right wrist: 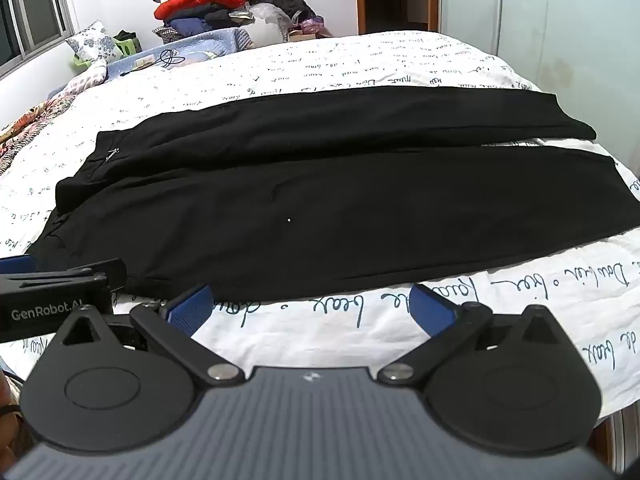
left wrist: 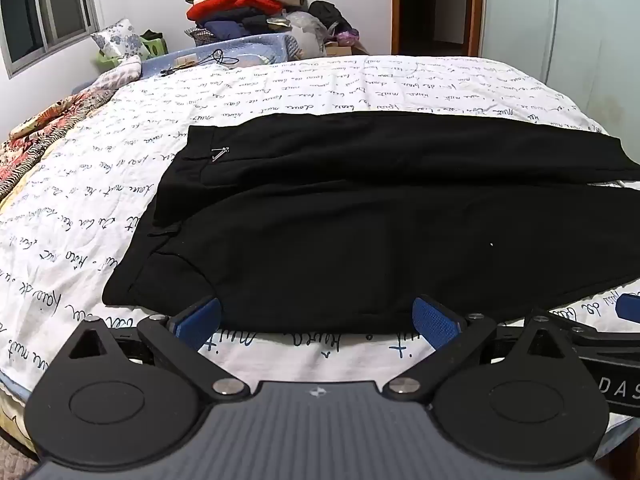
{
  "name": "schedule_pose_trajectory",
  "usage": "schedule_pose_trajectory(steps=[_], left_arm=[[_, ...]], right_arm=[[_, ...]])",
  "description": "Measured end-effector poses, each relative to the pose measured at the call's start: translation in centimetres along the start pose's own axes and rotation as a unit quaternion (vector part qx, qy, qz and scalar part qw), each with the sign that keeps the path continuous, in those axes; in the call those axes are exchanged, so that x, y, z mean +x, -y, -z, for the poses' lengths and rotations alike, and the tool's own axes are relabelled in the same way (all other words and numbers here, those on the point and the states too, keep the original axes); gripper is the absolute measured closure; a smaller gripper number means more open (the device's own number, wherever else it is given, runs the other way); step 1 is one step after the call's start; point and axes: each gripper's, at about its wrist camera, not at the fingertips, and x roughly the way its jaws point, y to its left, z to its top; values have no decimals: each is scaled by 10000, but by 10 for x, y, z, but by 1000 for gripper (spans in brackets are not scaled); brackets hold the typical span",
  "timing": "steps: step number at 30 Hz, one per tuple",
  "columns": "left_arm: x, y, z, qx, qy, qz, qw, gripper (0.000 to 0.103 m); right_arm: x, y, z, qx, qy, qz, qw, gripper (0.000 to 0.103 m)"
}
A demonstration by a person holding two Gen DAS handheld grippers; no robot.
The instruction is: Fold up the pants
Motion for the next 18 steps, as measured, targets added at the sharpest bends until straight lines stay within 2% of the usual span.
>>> schedule_pose_trajectory(steps=[18], left_arm=[[6,1,6,-7,-28,-1,10000,0]], right_arm=[[3,0,3,5,-36,19,10000,0]])
